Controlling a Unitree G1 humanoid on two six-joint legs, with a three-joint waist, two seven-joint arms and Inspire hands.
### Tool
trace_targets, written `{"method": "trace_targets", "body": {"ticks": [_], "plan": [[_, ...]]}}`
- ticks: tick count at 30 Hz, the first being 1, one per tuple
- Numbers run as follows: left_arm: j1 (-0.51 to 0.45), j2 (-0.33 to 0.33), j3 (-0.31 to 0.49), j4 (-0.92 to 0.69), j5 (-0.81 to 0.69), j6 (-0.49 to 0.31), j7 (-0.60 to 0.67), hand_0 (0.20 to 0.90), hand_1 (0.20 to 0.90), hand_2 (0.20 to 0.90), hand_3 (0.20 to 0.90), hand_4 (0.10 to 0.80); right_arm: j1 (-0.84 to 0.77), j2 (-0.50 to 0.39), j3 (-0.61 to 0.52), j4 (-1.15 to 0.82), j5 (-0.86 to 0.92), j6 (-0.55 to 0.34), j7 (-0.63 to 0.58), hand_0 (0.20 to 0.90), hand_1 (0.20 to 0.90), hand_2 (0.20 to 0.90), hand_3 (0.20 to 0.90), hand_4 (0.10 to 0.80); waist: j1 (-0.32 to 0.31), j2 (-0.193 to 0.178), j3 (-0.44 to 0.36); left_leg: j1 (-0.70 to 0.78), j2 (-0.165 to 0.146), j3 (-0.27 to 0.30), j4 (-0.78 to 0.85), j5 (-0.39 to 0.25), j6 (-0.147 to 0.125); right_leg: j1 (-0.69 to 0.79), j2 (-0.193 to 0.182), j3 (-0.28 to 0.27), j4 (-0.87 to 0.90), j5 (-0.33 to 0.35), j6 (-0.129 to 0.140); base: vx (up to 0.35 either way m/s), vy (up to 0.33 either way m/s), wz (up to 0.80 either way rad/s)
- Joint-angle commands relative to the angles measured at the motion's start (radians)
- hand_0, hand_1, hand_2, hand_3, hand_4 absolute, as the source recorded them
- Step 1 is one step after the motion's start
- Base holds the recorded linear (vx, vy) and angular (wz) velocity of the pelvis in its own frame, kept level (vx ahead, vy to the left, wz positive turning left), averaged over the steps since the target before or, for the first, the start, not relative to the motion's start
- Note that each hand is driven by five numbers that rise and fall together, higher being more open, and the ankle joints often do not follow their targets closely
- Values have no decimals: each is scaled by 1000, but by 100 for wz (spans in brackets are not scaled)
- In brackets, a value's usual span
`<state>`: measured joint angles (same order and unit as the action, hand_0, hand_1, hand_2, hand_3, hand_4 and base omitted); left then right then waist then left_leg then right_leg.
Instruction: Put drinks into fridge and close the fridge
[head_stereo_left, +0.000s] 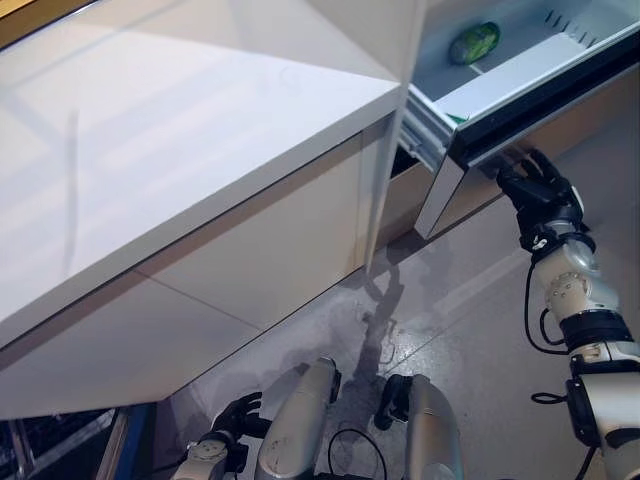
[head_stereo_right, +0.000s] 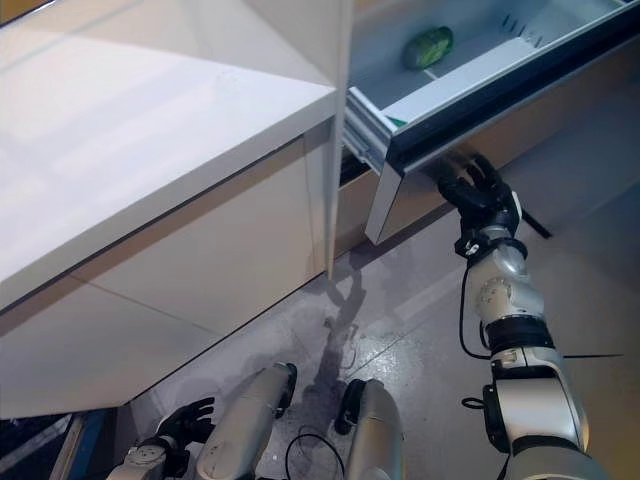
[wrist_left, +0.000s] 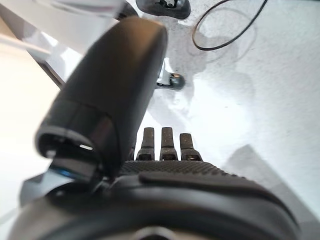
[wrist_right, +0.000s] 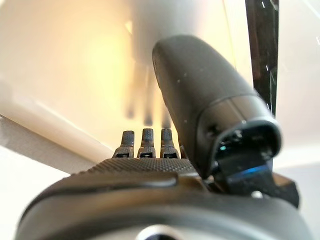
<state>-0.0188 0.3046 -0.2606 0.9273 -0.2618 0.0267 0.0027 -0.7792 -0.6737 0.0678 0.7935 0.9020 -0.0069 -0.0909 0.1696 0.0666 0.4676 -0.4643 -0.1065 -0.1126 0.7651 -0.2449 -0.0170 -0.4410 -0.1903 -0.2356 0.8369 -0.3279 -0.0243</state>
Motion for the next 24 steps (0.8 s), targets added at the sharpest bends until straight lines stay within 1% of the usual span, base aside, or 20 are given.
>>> {"method": "trace_targets", "body": {"ticks": [1,6,12,14,15,20,24], "plan": [[61,79,-13,-41,-18,-47,-24,900,900,900,900,800,-215,-40,69,-52,-65,-79,98,900,900,900,900,800,80,-13,-62,35,-26,28,-94,-6,92,24,26,6,27,-6,-28,6,4,28],[65,82,-10,-34,-9,-61,-36,900,900,900,900,800,-241,-46,81,-50,-98,-119,75,900,900,900,900,800,96,-13,-60,42,-28,11,-124,12,88,42,22,-9,9,-2,-27,34,5,18],[60,85,-10,-22,11,-78,-40,900,900,900,900,800,-259,-31,79,-65,-119,-162,37,900,900,900,900,800,109,-20,-65,70,-26,-6,-172,31,82,84,26,-20,-43,15,-20,41,-17,13],[62,88,-13,-22,23,-83,-41,900,900,900,900,800,-263,-24,79,-74,-127,-157,28,900,900,900,900,800,109,-25,-70,83,-23,-8,-184,31,81,103,29,-18,-71,25,-16,-17,-15,6],[60,89,-14,-23,26,-80,-42,900,900,900,900,800,-265,-23,80,-75,-131,-154,27,900,900,900,900,800,108,-22,-72,79,-18,-4,-202,67,83,102,29,-30,-95,59,-24,-69,7,0],[53,97,-14,-17,61,-75,-51,900,900,900,900,800,-247,-18,83,-86,-91,-149,22,900,900,900,900,800,90,-41,-86,110,-6,12,-222,61,83,143,45,-14,-174,94,-14,-15,-29,-3],[53,100,-8,-21,67,-68,-52,900,900,900,900,800,-203,-5,68,-113,-71,-123,10,900,900,900,900,800,68,-56,-102,140,7,30,-249,58,83,172,60,5,-242,122,-3,-33,-43,-10]]}}
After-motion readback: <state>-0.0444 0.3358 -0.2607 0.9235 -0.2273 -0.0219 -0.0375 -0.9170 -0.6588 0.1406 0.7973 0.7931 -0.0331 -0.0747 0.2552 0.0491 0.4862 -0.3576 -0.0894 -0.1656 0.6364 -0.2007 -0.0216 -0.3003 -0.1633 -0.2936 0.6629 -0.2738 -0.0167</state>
